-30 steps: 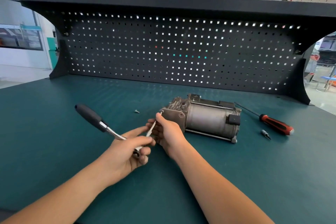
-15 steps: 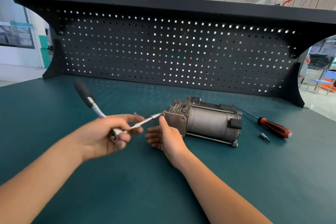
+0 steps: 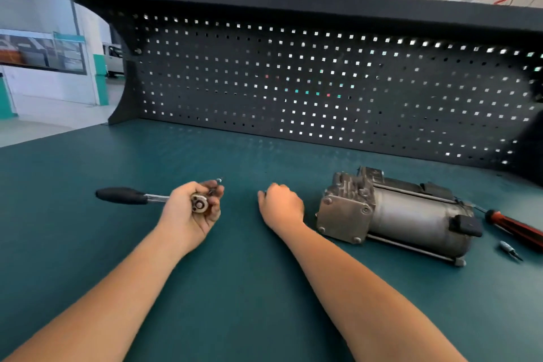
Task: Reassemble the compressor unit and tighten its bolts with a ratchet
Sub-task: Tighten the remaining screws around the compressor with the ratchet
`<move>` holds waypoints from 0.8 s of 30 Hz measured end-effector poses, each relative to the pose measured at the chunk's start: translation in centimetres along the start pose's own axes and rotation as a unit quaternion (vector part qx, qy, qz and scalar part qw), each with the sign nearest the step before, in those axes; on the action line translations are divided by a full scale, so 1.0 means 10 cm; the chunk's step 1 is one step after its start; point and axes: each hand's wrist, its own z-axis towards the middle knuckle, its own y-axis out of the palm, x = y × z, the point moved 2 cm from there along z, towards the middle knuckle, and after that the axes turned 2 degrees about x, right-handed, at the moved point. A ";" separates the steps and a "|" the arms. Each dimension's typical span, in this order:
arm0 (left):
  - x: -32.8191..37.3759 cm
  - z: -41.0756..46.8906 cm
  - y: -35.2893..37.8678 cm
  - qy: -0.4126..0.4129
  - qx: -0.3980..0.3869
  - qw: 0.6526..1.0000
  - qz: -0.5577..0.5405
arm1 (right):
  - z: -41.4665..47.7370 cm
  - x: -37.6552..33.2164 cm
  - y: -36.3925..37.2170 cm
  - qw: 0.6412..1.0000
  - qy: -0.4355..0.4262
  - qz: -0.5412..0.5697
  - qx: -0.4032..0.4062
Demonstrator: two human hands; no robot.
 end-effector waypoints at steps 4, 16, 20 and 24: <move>0.03 0.08 0.01 0.021 0.006 1.000 -0.011 | 0.26 -0.06 0.14 0.999 0.006 -0.029 -0.011; -0.07 0.12 0.03 0.012 -0.008 1.000 0.026 | -0.84 0.30 -0.40 0.944 -0.245 0.199 0.096; -0.12 0.06 0.05 0.004 -0.017 1.000 0.020 | -1.06 0.92 -0.78 0.942 -0.140 0.276 0.132; -0.14 0.00 0.09 0.005 -0.031 0.999 0.037 | -1.09 1.37 -1.06 0.940 -0.105 0.226 0.232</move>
